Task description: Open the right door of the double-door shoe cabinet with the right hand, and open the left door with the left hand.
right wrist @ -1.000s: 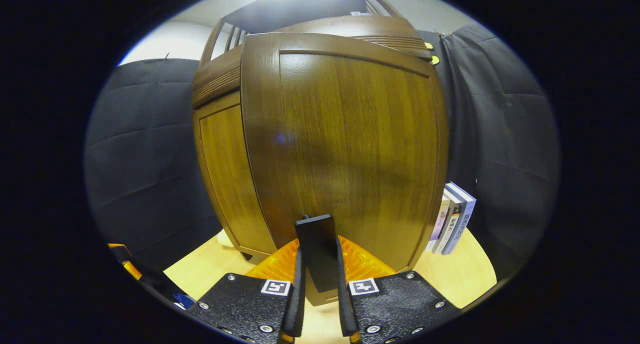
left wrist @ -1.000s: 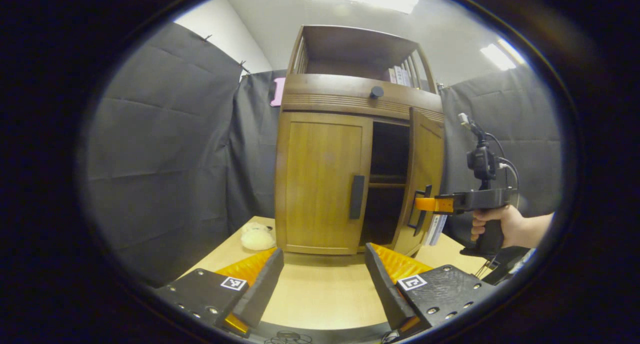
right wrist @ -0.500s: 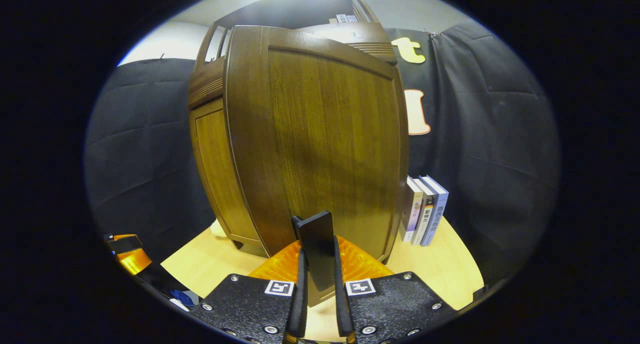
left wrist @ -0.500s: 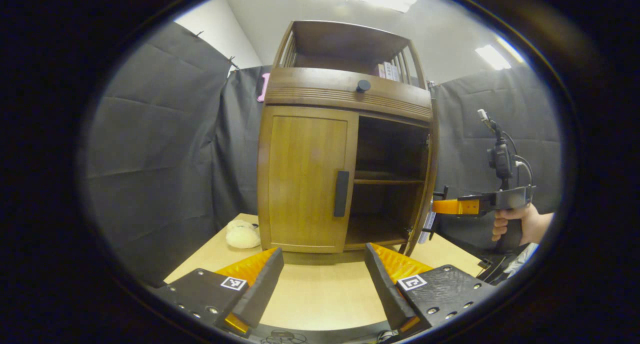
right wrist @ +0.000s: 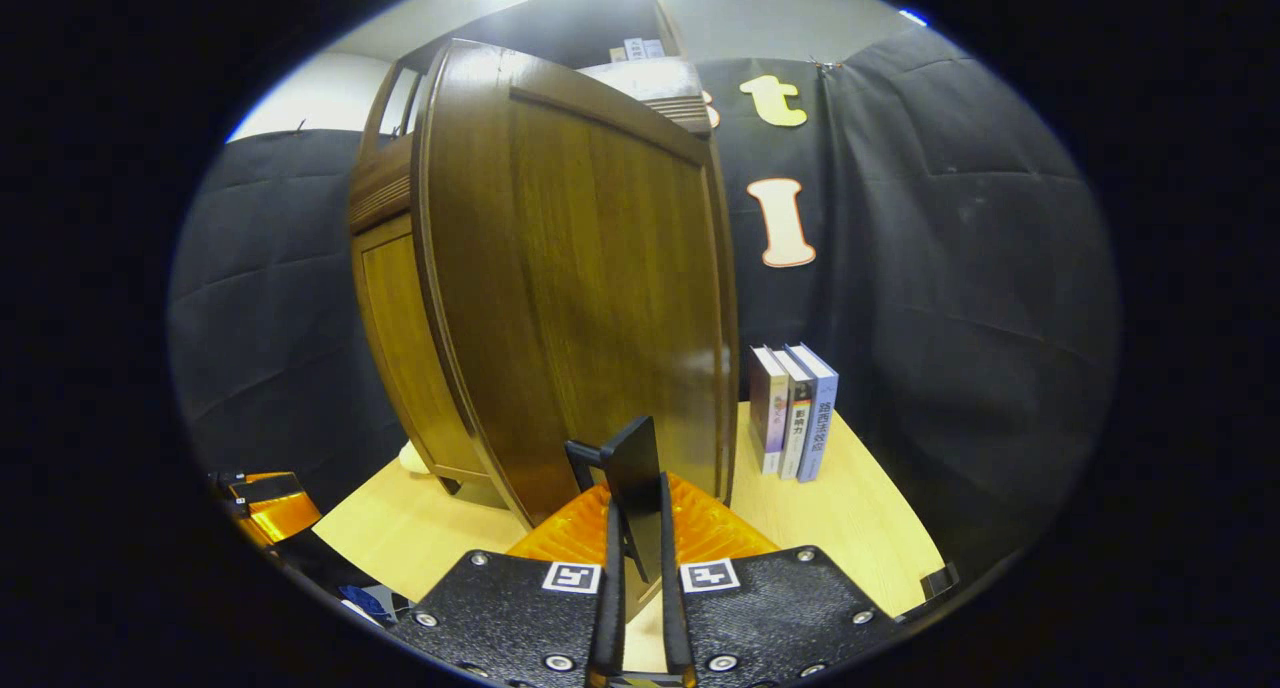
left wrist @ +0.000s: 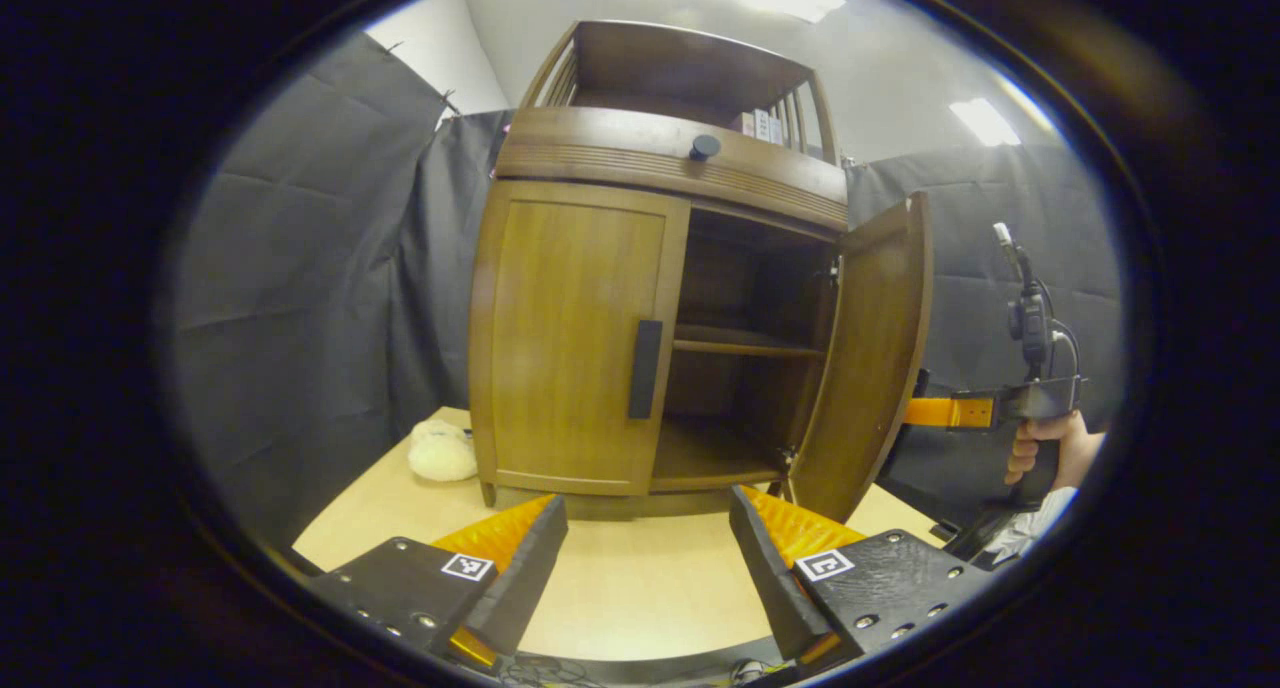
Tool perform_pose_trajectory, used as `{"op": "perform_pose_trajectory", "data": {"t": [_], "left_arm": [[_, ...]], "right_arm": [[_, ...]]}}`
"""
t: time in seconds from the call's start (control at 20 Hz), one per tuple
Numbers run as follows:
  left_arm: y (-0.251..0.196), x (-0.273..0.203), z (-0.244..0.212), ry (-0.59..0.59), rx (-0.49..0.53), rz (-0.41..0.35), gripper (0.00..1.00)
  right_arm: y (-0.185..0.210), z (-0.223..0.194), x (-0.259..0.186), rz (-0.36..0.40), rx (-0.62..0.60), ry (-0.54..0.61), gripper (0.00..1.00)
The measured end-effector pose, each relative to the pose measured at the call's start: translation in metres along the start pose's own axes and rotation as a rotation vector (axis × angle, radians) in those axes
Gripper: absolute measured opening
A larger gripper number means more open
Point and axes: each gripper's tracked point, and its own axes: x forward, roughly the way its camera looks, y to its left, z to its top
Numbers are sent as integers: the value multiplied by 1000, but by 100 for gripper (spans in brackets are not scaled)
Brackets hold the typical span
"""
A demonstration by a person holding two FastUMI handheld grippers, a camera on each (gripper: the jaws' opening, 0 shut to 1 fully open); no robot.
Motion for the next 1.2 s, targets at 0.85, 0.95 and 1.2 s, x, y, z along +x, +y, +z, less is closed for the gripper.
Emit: {"op": "perform_pose_trajectory", "data": {"t": [0.85, 0.95, 1.2], "left_arm": [[-111, 54, 38, -21, 73, 84, 93], [-123, 51, 39, -24, 85, 125, 96], [-133, 48, 36, -13, 44, 251, 93]], "right_arm": [[-37, 2, -5, 131, 136, 31, 6], [-41, 3, -8, 169, 121, 36, 7], [-43, 3, -6, 242, 97, 19, 7]]}}
